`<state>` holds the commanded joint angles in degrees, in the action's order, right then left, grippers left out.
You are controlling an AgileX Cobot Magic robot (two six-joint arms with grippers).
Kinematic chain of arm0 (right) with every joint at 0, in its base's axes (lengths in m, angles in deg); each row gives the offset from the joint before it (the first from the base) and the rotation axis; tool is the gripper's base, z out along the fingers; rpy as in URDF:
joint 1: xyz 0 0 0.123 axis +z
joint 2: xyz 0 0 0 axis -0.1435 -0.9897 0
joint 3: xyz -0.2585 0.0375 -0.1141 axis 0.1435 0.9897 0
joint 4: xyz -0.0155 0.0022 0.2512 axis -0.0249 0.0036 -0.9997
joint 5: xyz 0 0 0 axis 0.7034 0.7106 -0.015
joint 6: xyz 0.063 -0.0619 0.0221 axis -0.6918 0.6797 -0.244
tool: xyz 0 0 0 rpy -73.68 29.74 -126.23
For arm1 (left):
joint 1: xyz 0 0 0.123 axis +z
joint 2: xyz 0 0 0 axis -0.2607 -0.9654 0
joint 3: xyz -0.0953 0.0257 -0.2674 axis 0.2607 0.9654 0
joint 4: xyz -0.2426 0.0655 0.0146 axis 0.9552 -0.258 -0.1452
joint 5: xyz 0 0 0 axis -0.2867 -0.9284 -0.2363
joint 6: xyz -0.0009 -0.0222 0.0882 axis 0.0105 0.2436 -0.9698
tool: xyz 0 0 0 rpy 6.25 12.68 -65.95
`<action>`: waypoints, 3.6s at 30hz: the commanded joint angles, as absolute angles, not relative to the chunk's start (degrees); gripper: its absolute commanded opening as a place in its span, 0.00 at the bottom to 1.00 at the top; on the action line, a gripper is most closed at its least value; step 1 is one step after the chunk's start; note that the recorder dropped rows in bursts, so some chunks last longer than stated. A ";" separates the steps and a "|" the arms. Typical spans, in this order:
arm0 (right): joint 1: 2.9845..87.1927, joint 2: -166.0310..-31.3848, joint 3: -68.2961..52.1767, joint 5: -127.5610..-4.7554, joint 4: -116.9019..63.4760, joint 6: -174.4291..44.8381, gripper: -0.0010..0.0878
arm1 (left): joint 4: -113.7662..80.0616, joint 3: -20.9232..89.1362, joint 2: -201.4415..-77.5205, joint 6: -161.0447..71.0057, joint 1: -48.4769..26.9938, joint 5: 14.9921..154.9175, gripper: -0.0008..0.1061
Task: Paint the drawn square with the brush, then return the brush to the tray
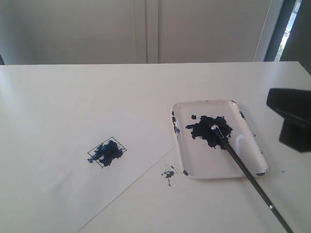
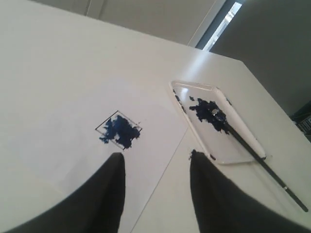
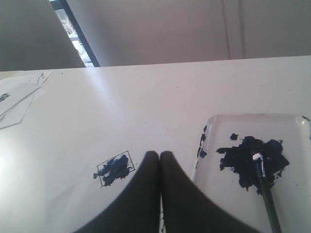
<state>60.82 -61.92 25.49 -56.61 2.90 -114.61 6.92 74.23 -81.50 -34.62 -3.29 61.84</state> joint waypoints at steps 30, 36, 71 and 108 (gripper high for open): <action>60.82 -53.57 50.64 -78.87 1.51 -117.01 0.01 | 14.39 77.75 -78.83 -35.80 -3.29 58.28 0.45; 60.82 -53.57 52.09 -77.95 1.28 -117.23 0.01 | 13.77 77.75 -78.83 -42.64 -3.29 52.63 0.45; 60.82 -53.57 52.18 -77.59 -0.83 -123.32 0.01 | -11.08 89.14 -78.83 -49.91 -3.29 71.37 0.46; 60.82 -42.28 52.18 -68.03 1.88 -117.25 0.01 | -15.41 89.14 -78.83 -49.91 -3.29 75.54 0.46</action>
<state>60.82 -42.28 52.18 -68.03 1.88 -117.25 -15.41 89.14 -78.83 -49.91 -3.29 75.54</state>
